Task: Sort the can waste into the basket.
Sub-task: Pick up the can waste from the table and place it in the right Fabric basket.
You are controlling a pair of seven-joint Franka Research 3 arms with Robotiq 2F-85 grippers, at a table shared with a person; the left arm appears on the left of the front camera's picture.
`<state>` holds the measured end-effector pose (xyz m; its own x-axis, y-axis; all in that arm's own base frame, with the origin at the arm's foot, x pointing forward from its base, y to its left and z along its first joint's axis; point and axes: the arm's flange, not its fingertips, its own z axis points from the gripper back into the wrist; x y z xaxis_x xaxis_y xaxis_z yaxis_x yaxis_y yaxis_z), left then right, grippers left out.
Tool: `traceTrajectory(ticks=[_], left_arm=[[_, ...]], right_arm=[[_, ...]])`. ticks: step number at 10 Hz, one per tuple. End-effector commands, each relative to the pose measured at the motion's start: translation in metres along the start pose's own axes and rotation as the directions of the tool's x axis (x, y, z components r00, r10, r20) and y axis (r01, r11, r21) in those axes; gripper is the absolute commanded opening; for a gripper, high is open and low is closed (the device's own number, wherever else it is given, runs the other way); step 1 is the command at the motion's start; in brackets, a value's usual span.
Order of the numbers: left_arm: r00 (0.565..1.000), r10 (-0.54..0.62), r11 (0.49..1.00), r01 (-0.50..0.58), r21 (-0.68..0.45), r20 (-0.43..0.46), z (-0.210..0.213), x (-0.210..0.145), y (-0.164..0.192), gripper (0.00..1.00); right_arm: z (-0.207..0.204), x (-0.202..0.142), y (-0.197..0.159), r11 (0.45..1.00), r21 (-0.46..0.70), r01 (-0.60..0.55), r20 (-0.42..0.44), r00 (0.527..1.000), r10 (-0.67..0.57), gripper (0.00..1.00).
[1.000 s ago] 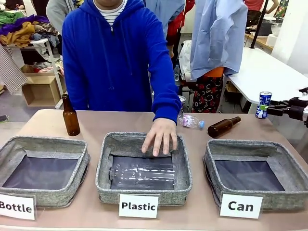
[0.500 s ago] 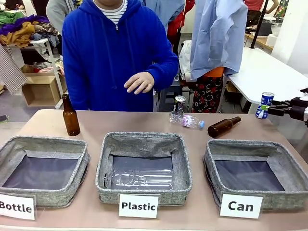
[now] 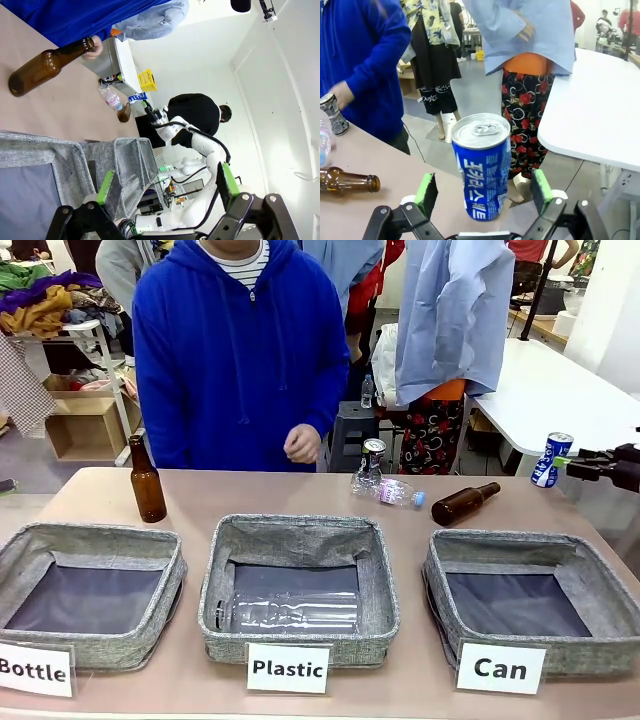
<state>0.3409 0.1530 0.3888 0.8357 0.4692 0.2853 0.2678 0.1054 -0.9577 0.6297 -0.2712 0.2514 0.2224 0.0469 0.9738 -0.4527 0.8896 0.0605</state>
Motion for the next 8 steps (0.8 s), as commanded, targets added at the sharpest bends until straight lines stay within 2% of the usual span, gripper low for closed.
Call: traceTrajectory(ticks=[1, 6, 8], left_arm=[[1.000, 0.011, 1.000, -0.011, -0.007, -0.006, 0.000, -0.001, -0.004, 1.00], [1.000, 0.011, 1.000, -0.011, -0.007, -0.006, 0.000, -0.001, -0.004, 1.00], [1.000, 0.011, 1.000, -0.011, -0.007, -0.006, 0.000, -0.001, -0.004, 1.00]], right_arm=[[-0.019, -0.004, -0.001, 0.998, -0.043, -0.040, 0.027, 0.999, 0.041, 1.00], [-0.053, 0.012, 0.000, 0.994, -0.097, -0.059, 0.021, 0.998, 0.061, 1.00], [-0.058, 0.014, -0.002, 0.996, -0.081, -0.038, 0.034, 0.999, 0.041, 1.00]])
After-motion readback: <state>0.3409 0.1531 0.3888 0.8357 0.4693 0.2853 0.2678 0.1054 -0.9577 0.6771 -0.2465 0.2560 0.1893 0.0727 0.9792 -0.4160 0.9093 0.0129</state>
